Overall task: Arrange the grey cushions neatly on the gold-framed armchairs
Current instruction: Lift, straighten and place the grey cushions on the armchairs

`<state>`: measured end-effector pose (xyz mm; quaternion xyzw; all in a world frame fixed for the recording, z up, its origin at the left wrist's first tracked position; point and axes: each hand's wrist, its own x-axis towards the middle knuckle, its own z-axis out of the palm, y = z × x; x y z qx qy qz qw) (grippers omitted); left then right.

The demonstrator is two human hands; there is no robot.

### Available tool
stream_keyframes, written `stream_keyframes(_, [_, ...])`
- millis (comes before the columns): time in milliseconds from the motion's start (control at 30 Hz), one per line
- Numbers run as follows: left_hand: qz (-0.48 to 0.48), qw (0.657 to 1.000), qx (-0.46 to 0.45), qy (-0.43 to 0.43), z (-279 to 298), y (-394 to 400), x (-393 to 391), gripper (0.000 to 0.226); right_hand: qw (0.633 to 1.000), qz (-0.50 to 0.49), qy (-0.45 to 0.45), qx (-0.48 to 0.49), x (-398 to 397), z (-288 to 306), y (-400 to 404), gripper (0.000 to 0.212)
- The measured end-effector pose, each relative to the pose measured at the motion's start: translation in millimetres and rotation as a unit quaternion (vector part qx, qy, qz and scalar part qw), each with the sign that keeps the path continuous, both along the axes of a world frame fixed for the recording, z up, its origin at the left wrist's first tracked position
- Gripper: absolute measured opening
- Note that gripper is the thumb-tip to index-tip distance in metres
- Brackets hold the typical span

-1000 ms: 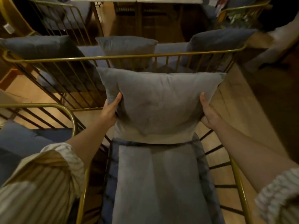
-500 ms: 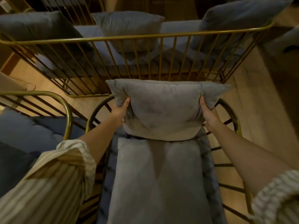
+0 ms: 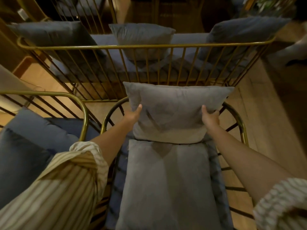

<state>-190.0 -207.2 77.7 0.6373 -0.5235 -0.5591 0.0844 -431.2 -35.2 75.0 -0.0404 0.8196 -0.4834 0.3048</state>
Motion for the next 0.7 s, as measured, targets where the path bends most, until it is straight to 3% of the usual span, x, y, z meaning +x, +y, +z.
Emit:
stream_keyframes(100, [-0.086,0.989,-0.088,-0.076,9.0,7.8,39.4,0.085,0.959,0.159,0.209,0.105,50.5,-2.2,15.2,0.093])
stream_keyframes(167, [-0.139,0.971,-0.148,-0.125,12.0,11.2,76.0,0.083,0.918,0.251,0.267,0.153,82.0,-4.7,16.8,0.094])
stream_keyframes(233, [-0.161,0.957,-0.184,-0.157,14.7,15.8,123.7,0.081,0.894,0.318,0.271,0.16,119.9,-1.9,13.1,0.09])
stream_keyframes(500, [-0.099,0.954,-0.237,-0.156,19.5,38.5,362.9,0.061,0.845,0.46,0.252,0.104,298.8,26.3,-30.5,0.079])
stream_keyframes(700, [-0.058,0.948,-0.236,-0.208,25.7,50.7,535.0,0.063,0.846,0.476,0.226,0.081,452.3,36.7,-57.9,0.085])
